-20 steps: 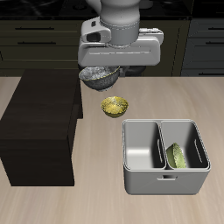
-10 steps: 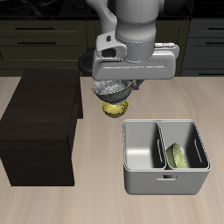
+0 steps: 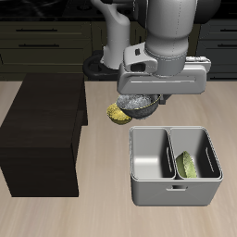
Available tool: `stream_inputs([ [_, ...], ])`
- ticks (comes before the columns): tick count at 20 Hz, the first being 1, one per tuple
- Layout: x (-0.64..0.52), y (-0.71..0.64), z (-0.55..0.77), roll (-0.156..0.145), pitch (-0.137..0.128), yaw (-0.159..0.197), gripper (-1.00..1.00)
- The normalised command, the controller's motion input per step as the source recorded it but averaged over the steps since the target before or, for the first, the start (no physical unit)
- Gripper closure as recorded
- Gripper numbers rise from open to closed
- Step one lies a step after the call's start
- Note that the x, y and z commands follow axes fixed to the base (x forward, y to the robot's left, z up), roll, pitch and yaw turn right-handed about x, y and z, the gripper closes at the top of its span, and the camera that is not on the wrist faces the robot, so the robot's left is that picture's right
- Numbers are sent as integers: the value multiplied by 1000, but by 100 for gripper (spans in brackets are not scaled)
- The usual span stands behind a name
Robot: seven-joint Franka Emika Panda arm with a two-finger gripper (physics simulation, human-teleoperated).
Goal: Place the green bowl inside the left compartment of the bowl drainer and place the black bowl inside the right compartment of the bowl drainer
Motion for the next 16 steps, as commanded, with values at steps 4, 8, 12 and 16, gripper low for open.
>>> stream_inputs([
  [4, 121, 312, -116, 25, 27, -12, 100],
  [8, 130, 209, -142, 19, 19, 5, 100],
  [12, 99, 133, -114, 15, 15, -1, 100],
  [16, 93, 136, -172, 17, 29, -19, 100],
])
